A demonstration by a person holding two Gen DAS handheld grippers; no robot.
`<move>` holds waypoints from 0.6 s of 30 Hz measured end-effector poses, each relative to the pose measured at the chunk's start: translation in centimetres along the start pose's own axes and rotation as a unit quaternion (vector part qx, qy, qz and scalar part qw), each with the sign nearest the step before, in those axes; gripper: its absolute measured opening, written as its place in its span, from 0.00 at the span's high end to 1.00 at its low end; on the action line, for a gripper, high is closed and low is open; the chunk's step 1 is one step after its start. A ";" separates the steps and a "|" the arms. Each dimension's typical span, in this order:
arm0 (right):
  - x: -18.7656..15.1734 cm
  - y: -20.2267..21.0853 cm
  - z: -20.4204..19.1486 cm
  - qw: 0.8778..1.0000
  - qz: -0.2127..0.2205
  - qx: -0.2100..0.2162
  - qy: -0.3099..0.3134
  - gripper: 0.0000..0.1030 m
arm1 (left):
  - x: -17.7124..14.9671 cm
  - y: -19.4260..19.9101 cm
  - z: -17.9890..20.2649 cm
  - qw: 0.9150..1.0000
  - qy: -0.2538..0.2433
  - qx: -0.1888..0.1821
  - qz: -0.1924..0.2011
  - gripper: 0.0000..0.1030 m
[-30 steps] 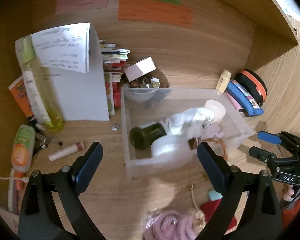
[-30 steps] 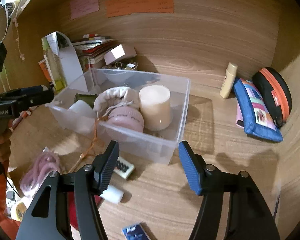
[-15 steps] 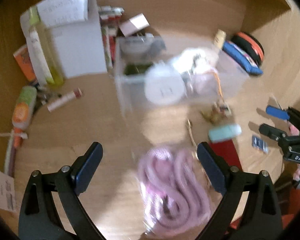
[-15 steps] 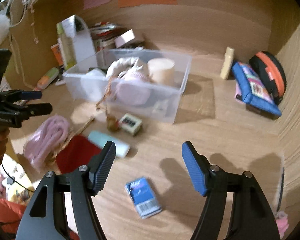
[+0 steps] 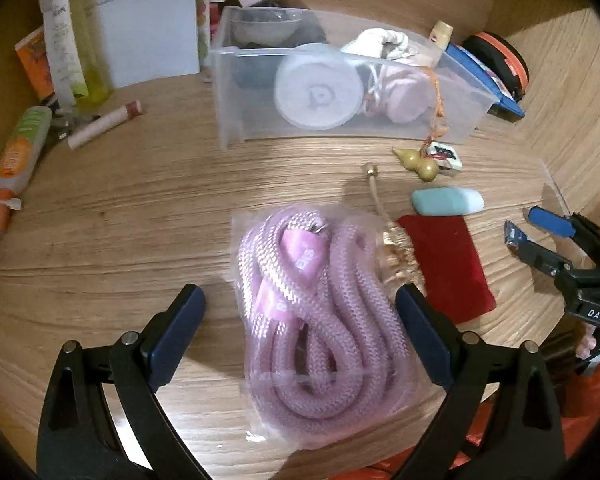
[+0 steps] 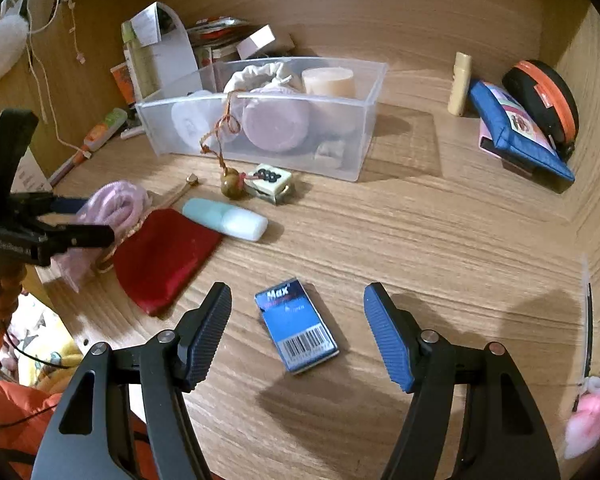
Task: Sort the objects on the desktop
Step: 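Grasp the blue Max card box with the right gripper while the left grasps the pink rope bag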
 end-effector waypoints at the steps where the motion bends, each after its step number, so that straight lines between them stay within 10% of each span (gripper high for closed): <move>1: 0.0 0.0 0.0 1.000 0.002 -0.007 0.005 0.37 | 0.0 0.1 -0.4 1.000 -0.001 0.002 0.002 0.06; 18: -0.4 -1.0 -0.3 1.000 -0.009 -0.019 0.011 0.76 | 0.8 -1.6 -1.7 0.998 -0.040 0.043 0.013 0.05</move>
Point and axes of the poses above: each gripper's, at about its wrist camera, not at the fingertips, and y roughly against the way its jaws point, z to its right, x to its top, the point moved 10 cm from there along -y, roughly the way its jaws point, and after that the axes turned 12 degrees about z, right-handed, at the moved point
